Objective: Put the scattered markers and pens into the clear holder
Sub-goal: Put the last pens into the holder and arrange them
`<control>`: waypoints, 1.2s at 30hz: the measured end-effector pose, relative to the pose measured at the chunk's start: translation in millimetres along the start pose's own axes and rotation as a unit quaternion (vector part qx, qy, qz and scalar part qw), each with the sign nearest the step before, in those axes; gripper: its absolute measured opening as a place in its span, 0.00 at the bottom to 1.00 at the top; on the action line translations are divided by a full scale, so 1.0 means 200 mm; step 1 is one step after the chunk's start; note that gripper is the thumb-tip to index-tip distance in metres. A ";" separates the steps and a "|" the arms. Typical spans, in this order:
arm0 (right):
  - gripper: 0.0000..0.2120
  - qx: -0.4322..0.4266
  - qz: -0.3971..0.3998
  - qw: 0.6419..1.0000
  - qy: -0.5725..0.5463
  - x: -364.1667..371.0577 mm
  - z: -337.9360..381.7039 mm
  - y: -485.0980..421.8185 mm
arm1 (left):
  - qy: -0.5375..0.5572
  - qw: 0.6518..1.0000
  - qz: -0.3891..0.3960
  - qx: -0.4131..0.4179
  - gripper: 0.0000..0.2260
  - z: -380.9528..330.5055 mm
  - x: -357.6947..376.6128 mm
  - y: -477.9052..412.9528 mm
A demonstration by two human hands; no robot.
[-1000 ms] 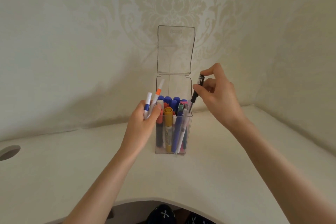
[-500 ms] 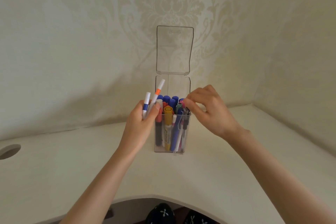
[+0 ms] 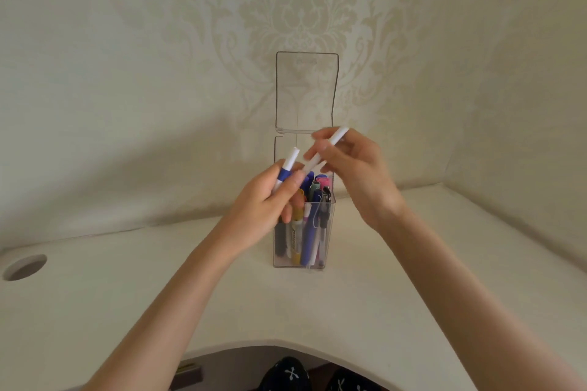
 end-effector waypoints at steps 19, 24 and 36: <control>0.15 -0.058 -0.105 0.987 0.111 -0.01 -0.02 -0.06 | -0.033 0.990 -0.100 -0.090 0.06 0.19 -0.11 0.00; 0.15 -0.067 -0.037 0.971 0.225 0.05 -0.03 -0.03 | -0.033 0.990 -0.088 -0.104 0.04 0.18 -0.09 -0.03; 0.22 -0.123 0.111 0.895 0.413 0.08 -0.24 0.08 | -0.074 0.985 -0.126 -0.091 0.07 0.22 -0.07 -0.06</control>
Point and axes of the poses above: each hand's wrist, its own y-axis away from the middle knuckle, its own x-axis out of the palm, z = x × y, the point moved 3 cm from there along -y, towards the middle knuckle, and after that the axes turned 2 degrees about z, right-handed, at the moved point
